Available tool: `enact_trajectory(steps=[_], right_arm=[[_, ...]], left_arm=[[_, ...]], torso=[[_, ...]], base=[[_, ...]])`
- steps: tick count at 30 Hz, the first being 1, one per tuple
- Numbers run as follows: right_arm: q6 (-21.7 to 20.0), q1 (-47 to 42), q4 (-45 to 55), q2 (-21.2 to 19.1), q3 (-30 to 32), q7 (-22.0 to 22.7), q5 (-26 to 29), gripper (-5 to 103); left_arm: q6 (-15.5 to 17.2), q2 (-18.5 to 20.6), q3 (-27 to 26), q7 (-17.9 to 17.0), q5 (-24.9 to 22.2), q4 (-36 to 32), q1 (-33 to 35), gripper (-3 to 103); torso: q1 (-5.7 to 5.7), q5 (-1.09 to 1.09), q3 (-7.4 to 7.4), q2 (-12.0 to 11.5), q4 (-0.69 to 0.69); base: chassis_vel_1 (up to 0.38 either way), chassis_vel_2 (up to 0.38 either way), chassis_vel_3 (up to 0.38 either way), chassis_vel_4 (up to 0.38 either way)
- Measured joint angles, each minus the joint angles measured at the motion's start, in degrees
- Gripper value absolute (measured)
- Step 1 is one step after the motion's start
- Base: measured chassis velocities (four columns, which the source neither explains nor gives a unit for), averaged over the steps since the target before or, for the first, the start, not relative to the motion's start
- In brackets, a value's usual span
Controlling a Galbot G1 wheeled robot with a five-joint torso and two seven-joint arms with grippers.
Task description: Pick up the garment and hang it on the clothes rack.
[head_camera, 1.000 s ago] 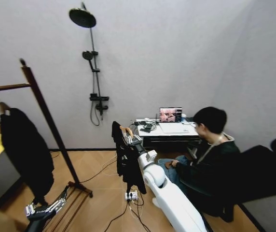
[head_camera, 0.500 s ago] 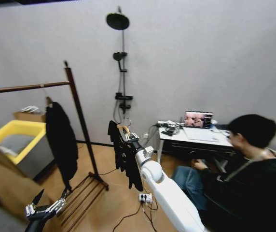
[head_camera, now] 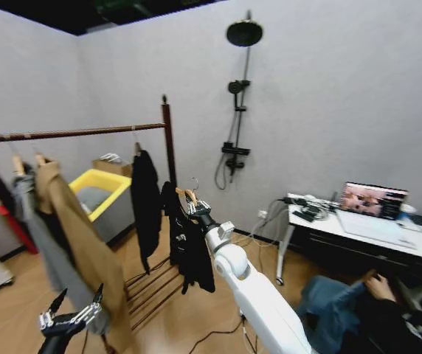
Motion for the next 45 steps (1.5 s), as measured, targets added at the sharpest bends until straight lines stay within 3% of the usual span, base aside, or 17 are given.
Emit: enact_trajectory(steps=[9,18,29,38,45], right_arm=[[-1.7,-0.3,3.1,-0.4,-1.1,-0.2,0.4,10],[-2.1,2.1,1.0,2.8,-5.7,0.0,1.5,10],[-0.8,11.2,-14.7,9.5,-5.7,3.0,-5.1,10],[-0.8,23.2,-23.7,15.0,-6.1,3.0,-4.3,10],[-1.0,31.8,-35.1,15.8,-4.5,2.4,-3.8,10]], left_arm=[[0.0,0.0,0.0,0.0,0.0,0.0,0.0,100],[0.0,0.0,0.0,0.0,0.0,0.0,0.0,100],[0.0,0.0,0.0,0.0,0.0,0.0,0.0,100],[0.0,0.0,0.0,0.0,0.0,0.0,0.0,100],[0.0,0.0,0.0,0.0,0.0,0.0,0.0,100]], torso=[[-0.01,-0.01,0.0,0.0,0.0],[0.0,-0.01,0.0,0.0,-0.01],[0.01,-0.01,0.0,0.0,-0.01],[0.01,-0.01,0.01,0.0,0.01],[0.01,-0.01,0.01,0.0,0.0]], base=[[0.12,0.132,0.119,0.132],[0.047,0.05,0.033,0.037],[0.0,0.0,0.0,0.0],[0.0,0.0,0.0,0.0],[0.0,0.0,0.0,0.0]])
